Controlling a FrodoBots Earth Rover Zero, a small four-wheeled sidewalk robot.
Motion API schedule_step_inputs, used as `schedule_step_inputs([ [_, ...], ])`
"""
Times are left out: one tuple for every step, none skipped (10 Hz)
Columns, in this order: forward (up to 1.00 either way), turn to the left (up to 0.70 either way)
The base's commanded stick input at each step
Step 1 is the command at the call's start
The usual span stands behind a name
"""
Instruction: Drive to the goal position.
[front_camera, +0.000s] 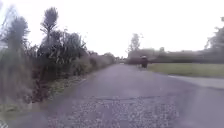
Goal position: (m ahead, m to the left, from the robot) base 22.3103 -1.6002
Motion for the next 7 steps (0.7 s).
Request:
schedule_step_inputs([
  [0.85, 0.00],
  [0.85, -0.34],
  [0.85, -0.34],
  [0.85, -0.34],
  [0.85, -0.34],
  [0.85, -0.34],
  [0.85, -0.34],
])
